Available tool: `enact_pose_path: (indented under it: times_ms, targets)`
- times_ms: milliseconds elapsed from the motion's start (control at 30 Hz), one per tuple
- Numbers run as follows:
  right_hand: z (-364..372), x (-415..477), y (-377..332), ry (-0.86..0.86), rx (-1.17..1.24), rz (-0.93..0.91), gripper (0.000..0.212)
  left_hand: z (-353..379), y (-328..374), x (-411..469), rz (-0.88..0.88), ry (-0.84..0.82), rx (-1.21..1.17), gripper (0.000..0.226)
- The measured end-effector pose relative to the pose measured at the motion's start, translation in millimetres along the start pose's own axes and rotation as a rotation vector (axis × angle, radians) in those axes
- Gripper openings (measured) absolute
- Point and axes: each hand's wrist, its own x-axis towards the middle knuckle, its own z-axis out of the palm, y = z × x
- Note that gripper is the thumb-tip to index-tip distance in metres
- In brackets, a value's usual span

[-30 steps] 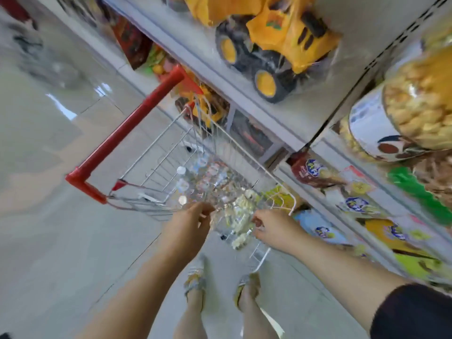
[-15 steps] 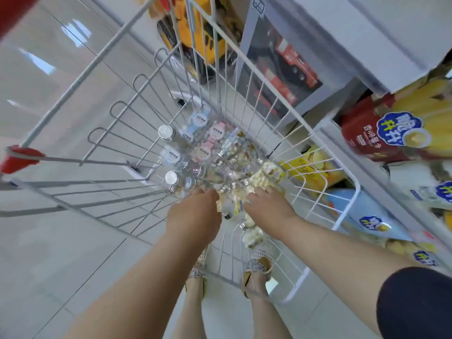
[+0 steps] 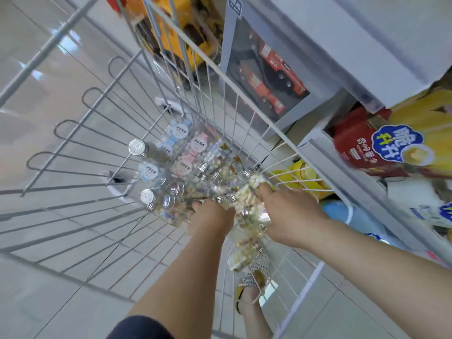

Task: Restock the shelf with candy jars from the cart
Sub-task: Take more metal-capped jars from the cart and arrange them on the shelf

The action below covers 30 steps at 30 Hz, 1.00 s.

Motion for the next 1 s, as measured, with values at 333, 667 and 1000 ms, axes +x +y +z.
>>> enact_pose_path:
  times_ms: [333,667,1000]
  targets:
    - [12,7,8,0.088,0.15,0.011,0.055,19,7,7,-0.077,0.064,-0.078,0.073]
    - [23,16,21,0.193,0.196,-0.024,0.055,11,2,19,0.058,-0.149,-0.119,0.058]
    - [26,-4,24,0.211,0.263,0.034,0.046,-13,-15,-12,0.24,-0.015,-0.017,0.045]
